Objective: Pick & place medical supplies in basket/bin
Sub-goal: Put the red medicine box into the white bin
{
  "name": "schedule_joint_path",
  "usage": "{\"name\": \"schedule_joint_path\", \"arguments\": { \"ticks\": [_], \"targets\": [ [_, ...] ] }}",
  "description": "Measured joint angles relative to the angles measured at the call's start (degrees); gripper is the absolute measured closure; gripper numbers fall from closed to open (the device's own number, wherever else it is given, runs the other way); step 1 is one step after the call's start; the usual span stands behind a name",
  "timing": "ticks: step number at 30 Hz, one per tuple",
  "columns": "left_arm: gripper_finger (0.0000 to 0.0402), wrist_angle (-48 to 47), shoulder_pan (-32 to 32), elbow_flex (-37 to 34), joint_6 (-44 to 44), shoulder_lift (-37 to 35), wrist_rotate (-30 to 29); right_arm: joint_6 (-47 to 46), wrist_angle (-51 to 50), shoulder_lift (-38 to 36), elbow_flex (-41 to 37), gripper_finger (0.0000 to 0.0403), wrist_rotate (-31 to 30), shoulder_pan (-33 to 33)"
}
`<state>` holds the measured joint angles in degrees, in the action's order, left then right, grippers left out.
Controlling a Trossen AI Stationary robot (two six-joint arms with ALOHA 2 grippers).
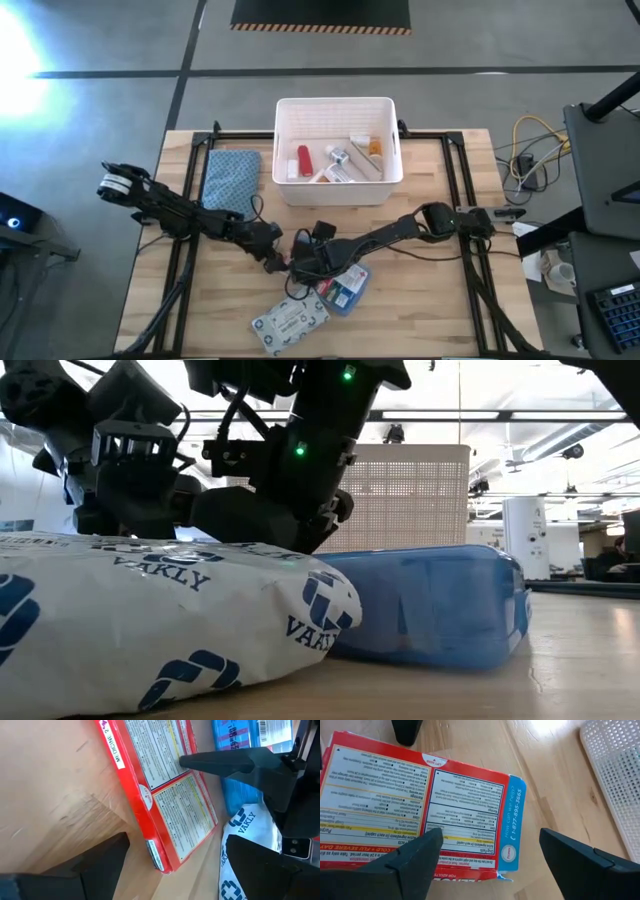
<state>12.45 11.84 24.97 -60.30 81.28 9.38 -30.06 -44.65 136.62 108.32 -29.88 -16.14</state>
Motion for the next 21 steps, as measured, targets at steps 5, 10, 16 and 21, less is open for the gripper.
{"name": "schedule_joint_path", "arguments": {
  "ticks": [5, 10, 16, 21],
  "targets": [
    [0.008, -0.57, 0.0, -0.13, -0.6, 0.0, -0.08, 0.03, 0.8, -0.02, -0.58, 0.0076, 0.17, 0.0],
    [0.008, 1.0, -0.04, -0.34, -0.72, 0.07, -0.06, 0.03, 3.39, -0.25, -2.42, 0.0076, 0.4, 0.0],
    [0.008, 4.14, -0.04, -0.57, -0.85, 0.27, -0.25, 0.06, 5.31, -0.37, -3.66, 0.0076, 1.17, 0.0],
    [0.0079, 7.87, -0.02, -0.79, -1.33, 0.39, -0.12, 0.48, 6.01, -0.33, -3.17, 0.0076, 0.54, 0.42]
  ]
}}
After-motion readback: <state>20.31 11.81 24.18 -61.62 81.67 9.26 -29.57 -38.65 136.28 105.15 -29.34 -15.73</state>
